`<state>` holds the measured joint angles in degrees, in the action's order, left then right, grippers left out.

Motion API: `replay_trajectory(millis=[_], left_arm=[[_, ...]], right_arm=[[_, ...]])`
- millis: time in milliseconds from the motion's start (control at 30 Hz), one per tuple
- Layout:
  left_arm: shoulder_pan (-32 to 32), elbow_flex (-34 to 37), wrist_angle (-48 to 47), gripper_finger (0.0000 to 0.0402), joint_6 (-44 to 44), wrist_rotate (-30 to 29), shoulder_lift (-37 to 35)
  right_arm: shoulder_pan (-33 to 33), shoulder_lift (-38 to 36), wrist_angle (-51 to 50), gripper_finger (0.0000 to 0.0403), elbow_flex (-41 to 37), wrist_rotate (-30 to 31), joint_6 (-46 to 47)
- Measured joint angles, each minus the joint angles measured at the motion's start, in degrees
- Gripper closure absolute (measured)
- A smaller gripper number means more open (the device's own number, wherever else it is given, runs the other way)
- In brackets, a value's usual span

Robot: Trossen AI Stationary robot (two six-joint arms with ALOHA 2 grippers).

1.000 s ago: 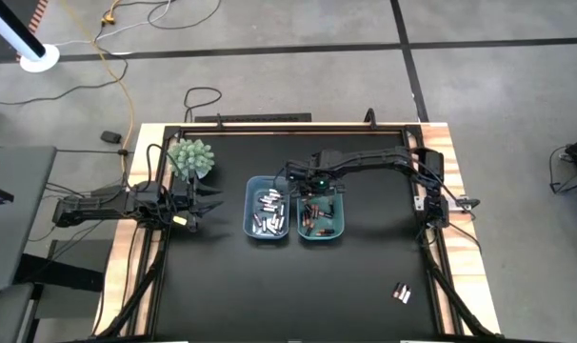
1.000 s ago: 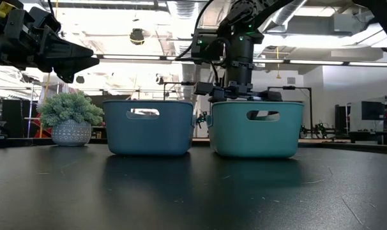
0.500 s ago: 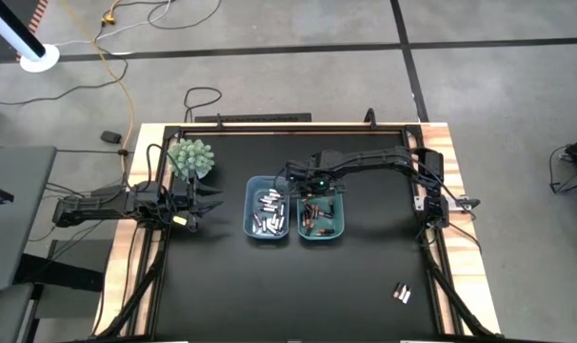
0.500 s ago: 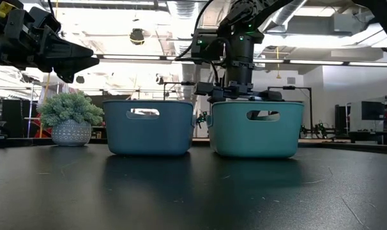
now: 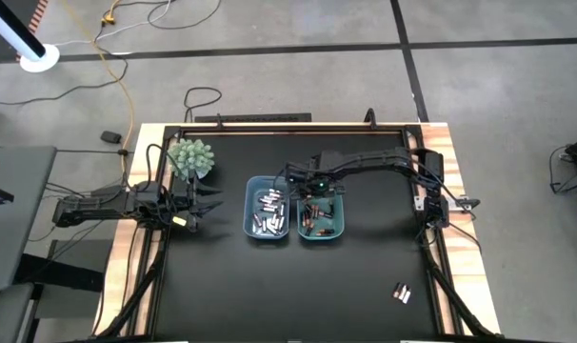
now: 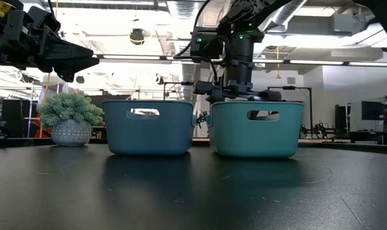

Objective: Sort batteries
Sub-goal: Put the black battery into the green bin

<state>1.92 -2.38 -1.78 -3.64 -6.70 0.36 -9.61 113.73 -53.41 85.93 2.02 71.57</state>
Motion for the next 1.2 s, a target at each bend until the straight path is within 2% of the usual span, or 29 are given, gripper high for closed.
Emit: replay_trajectory(millis=[833, 967, 1200], left_arm=[[0.01, -0.01, -0.01, 0.0244, 0.00, 0.00, 0.00], [-0.01, 0.01, -0.02, 0.0244, 0.00, 0.00, 0.00], [-0.01, 0.01, 0.00, 0.0244, 0.00, 0.00, 0.00]], right_arm=[[0.22, 0.00, -3.54, 0.0125, 0.02, 1.62, -0.07], [0.22, 0.00, -3.54, 0.0098, 0.02, 1.63, -0.22], [0.22, 0.00, -3.54, 0.0020, 0.02, 1.64, -1.07]])
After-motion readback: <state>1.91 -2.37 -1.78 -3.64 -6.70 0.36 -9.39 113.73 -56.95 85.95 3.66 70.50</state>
